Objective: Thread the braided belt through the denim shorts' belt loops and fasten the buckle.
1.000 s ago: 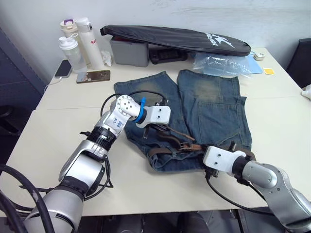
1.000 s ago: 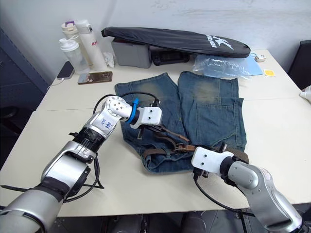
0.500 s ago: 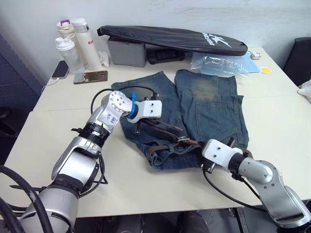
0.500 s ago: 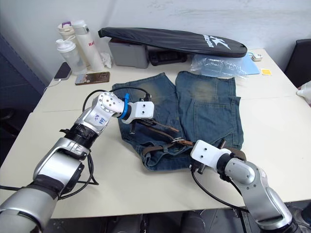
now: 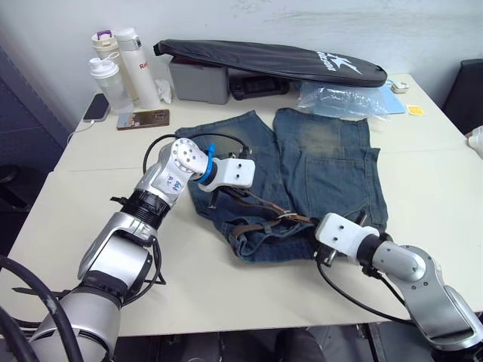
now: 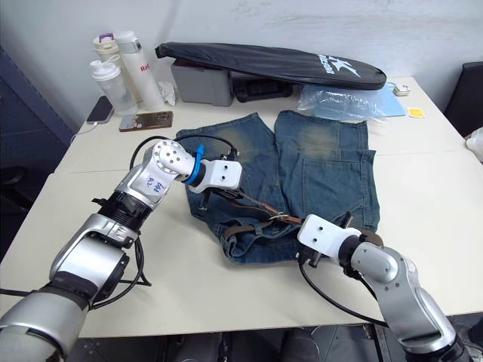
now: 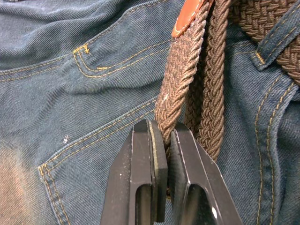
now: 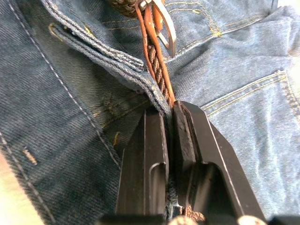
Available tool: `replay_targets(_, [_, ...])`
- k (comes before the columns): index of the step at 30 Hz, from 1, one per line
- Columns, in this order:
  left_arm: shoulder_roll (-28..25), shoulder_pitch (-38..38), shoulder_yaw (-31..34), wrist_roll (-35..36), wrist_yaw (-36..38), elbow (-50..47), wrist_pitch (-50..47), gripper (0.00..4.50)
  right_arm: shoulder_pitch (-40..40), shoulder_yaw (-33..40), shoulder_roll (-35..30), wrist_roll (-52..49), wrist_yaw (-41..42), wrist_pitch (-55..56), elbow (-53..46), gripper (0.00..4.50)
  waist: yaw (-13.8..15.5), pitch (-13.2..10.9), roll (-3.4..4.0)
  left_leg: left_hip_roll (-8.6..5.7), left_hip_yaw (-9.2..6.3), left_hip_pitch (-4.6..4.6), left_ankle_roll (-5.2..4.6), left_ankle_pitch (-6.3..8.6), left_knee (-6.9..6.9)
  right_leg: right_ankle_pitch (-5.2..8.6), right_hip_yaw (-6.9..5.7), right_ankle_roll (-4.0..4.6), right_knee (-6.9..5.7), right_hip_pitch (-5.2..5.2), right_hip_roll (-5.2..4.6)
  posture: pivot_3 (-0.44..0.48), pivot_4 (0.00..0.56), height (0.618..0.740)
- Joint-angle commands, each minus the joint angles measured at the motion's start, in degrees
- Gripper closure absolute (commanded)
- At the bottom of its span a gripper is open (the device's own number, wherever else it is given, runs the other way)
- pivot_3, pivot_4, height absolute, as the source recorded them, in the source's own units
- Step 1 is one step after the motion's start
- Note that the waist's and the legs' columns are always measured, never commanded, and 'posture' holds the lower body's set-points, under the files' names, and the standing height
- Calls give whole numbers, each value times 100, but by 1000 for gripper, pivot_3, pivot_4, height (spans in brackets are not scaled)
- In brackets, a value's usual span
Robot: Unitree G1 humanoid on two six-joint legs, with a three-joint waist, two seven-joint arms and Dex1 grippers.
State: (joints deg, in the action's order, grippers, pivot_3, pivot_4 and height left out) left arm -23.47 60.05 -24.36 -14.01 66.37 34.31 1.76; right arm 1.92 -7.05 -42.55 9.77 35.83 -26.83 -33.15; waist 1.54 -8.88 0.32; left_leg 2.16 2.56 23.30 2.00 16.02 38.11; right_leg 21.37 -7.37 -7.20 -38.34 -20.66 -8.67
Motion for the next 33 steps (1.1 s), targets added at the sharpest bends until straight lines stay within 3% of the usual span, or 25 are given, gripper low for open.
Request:
replay_targets(1, [79, 75, -57, -22, 54, -246, 95, 4500, 169, 35, -70, 226, -57, 2, -80, 4480, 2, 0, 0, 0, 0, 0, 0, 0, 0, 0, 0, 0, 0, 0, 0, 0, 150, 645])
replay_targets(17, [353, 3, -95, 141, 187, -618, -204, 4500, 257, -227, 375, 527, -260, -280, -304, 4480, -5, 4, 6, 0, 2, -1, 0, 0, 3, 0, 3, 0, -6, -1, 0, 0, 150, 645])
replay_targets(33, [1157, 155, -177, 135, 60, -572, -530, 4500, 266, -535, 497, 764, -86, -420, -452, 4480, -12, 7, 11, 1, 4, -1, 0, 0, 6, 1, 6, 1, -11, -3, 0, 0, 150, 645])
